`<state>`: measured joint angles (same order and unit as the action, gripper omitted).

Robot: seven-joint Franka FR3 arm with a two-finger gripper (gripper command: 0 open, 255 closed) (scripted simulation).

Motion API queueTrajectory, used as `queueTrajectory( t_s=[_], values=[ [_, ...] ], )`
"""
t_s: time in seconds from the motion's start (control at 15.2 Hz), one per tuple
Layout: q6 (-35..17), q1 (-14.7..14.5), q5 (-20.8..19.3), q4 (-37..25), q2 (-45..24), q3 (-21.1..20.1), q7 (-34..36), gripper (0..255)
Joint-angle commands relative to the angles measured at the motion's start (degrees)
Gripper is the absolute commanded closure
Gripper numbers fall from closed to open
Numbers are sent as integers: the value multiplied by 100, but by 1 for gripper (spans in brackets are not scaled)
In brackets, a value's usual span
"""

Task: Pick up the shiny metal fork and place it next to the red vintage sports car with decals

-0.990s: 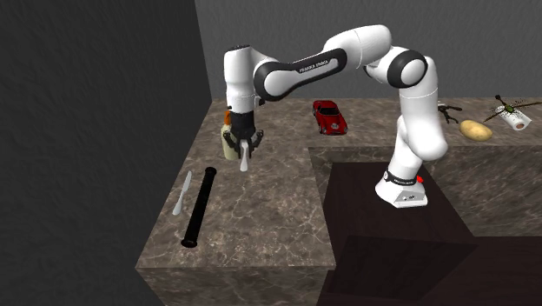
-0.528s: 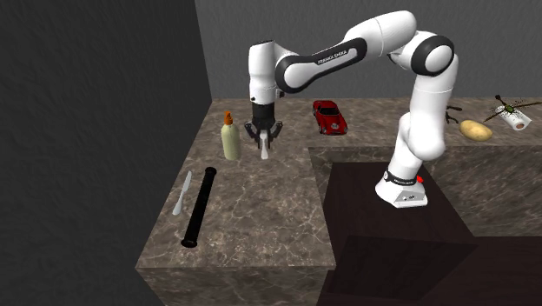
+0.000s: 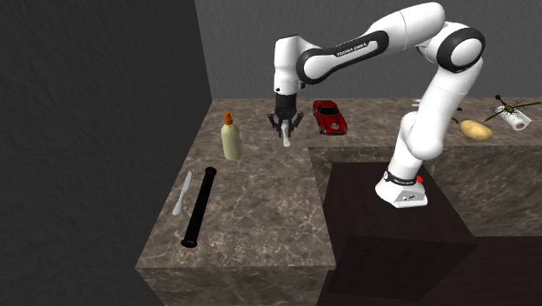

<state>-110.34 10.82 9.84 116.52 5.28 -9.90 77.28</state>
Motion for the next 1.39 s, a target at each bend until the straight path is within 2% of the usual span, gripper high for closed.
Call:
queueTrajectory(
  t_s=[0.0, 0.59, 1.32],
  values=[
    [-39, 102, 37, 373, 297, 131, -269, 255],
    [146, 544, -82, 1575, 1522, 824, -1346, 255],
    [538, 1241, -724, 2341, 2522, 1860, -2693, 255]
  ],
)
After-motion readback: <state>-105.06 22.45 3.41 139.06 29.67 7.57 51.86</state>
